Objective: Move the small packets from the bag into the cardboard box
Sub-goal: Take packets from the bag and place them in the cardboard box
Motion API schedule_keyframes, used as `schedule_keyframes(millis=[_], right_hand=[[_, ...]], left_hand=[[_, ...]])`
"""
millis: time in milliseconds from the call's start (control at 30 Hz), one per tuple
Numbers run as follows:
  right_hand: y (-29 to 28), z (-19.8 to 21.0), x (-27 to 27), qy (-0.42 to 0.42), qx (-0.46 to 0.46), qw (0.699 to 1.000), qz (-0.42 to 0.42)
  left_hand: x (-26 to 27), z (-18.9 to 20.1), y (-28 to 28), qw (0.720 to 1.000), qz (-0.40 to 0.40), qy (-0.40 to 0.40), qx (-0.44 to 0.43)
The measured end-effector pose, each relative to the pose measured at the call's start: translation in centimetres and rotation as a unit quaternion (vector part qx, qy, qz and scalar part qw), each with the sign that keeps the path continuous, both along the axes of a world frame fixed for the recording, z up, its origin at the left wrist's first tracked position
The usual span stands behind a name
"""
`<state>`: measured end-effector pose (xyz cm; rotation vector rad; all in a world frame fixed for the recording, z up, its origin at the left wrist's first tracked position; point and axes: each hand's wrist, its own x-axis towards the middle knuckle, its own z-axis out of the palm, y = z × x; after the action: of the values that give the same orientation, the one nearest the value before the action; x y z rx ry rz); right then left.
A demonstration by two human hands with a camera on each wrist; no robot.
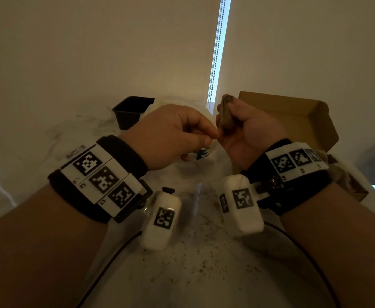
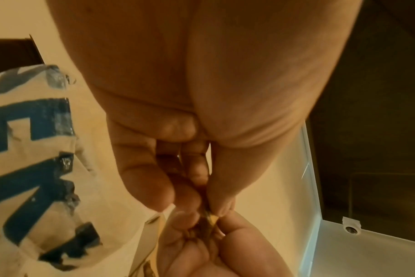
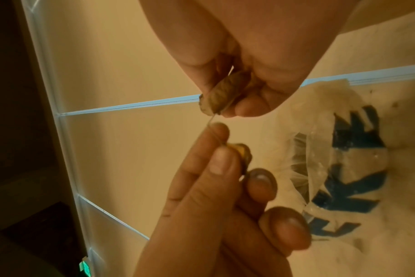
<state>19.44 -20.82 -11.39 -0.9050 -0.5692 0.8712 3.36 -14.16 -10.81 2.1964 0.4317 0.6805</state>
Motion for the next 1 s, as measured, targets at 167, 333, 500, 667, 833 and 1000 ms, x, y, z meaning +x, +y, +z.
schedule_keyframes(millis=[167, 333, 500, 667, 833, 1000], right_hand=[[0.5, -0.7, -0.1, -0.036, -0.040, 0.999, 0.004], [0.4, -0.9, -1.1, -0.131, -0.037, 0.990, 0.037], [0.6, -0.8, -1.6, -0.196, -0.062, 0.978, 0.015], [0.1, -0.5, -1.8, -0.159, -0.035, 0.986, 0.028], [0.4, 0.1, -2.2, -0.209, -0.060, 0.974, 0.056], [-0.5, 0.4, -1.7, -0.246, -0.062, 0.966, 0.042]], left_hand=[[0.3, 0.1, -0.6, 0.998, -0.005, -0.055, -0.022], [0.3, 0.2, -0.3, 0.988, 0.025, -0.123, -0.093], [0.5, 0.0, 0.2, 0.977, 0.063, -0.147, -0.144], [0.8, -0.2, 0.7, 0.968, 0.104, -0.153, -0.168], [0.7, -0.3, 0.8, 0.967, 0.107, -0.147, -0.178], [0.7, -0.2, 0.7, 0.966, 0.115, -0.145, -0.180]])
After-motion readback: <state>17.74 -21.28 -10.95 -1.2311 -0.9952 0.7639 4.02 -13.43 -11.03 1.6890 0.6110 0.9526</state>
